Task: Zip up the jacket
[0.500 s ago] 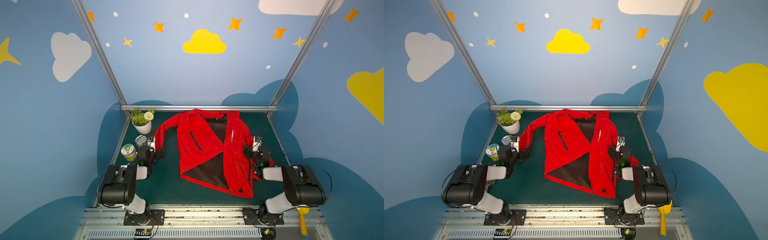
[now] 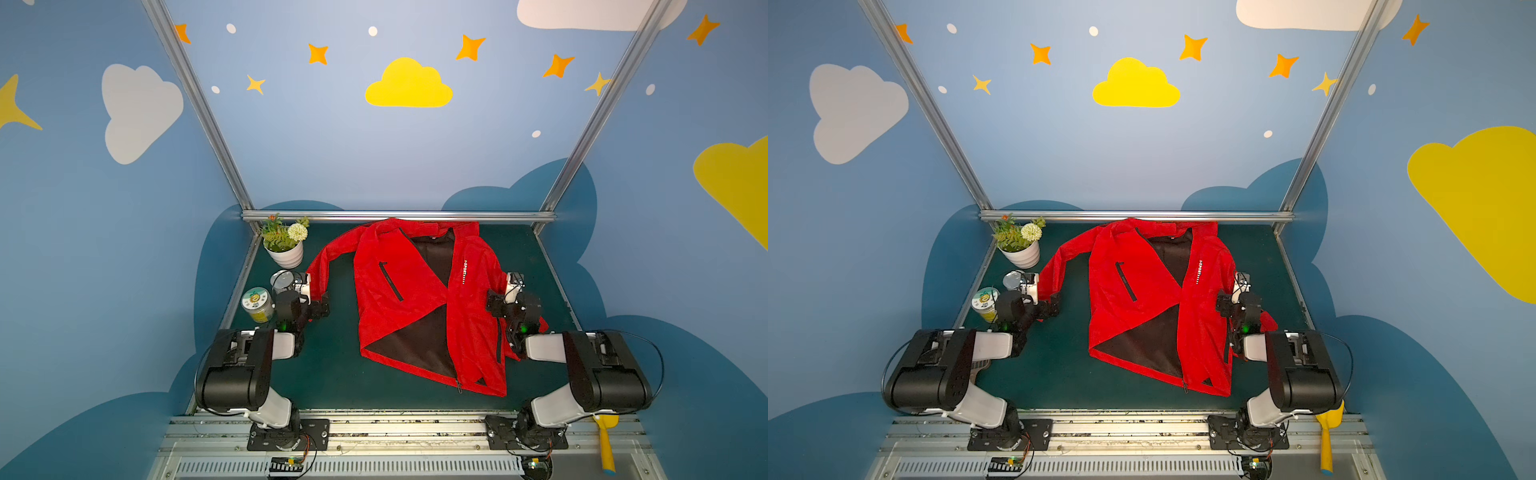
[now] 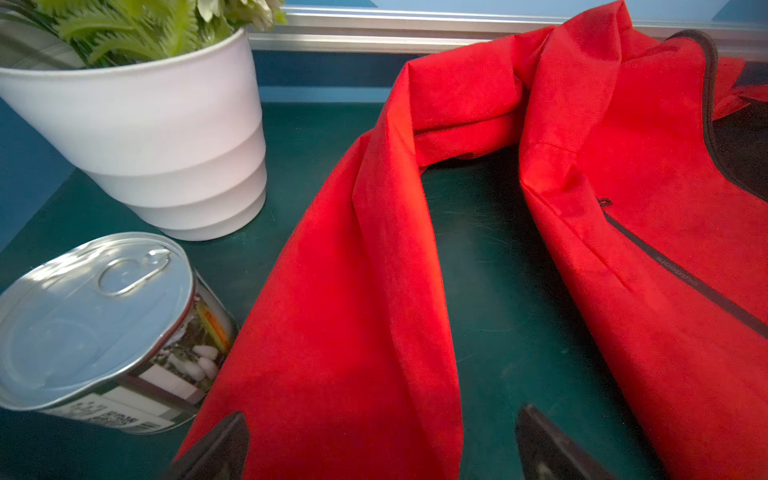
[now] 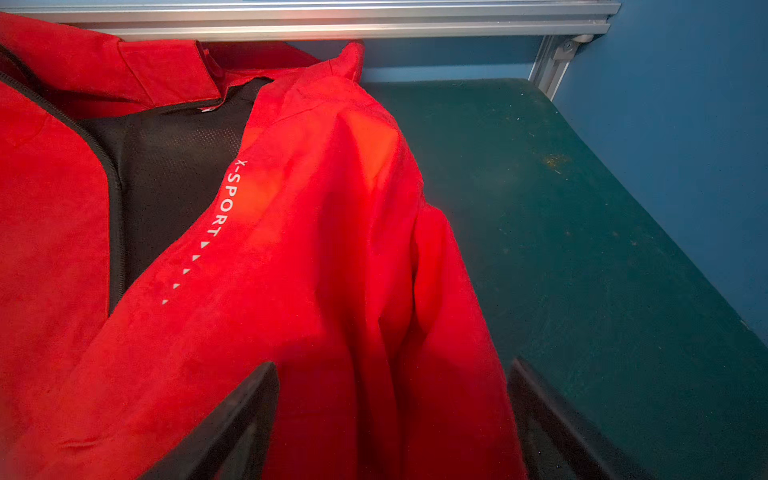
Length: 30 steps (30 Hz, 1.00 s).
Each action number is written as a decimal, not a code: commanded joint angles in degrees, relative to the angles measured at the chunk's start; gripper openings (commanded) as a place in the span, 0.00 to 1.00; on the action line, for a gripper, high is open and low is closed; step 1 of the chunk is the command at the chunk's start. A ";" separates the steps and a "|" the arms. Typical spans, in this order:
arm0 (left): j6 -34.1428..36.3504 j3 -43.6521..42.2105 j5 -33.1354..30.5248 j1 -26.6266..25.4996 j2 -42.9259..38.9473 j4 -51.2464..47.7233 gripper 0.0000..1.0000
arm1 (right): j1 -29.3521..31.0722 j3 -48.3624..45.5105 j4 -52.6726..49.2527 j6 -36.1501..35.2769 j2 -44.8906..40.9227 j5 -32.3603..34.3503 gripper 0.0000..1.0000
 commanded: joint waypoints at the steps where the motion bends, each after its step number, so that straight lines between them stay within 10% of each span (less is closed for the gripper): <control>1: -0.01 1.10 0.18 0.22 -0.86 -0.63 0.99 | -0.16 0.77 0.57 0.25 -0.07 -0.27 0.87; 15: 1.92 4.61 -3.99 -2.03 -4.63 -7.86 0.99 | -0.01 1.08 0.37 0.49 -1.32 2.13 0.87; 22: -1.83 19.87 -9.63 -10.80 -17.07 -40.89 0.99 | 1.45 14.00 -39.80 10.33 -19.19 10.79 0.87; 30: -1.36 30.75 -12.92 -31.51 -10.64 -52.29 0.99 | 2.87 25.45 -63.51 23.25 -21.17 -9.74 0.87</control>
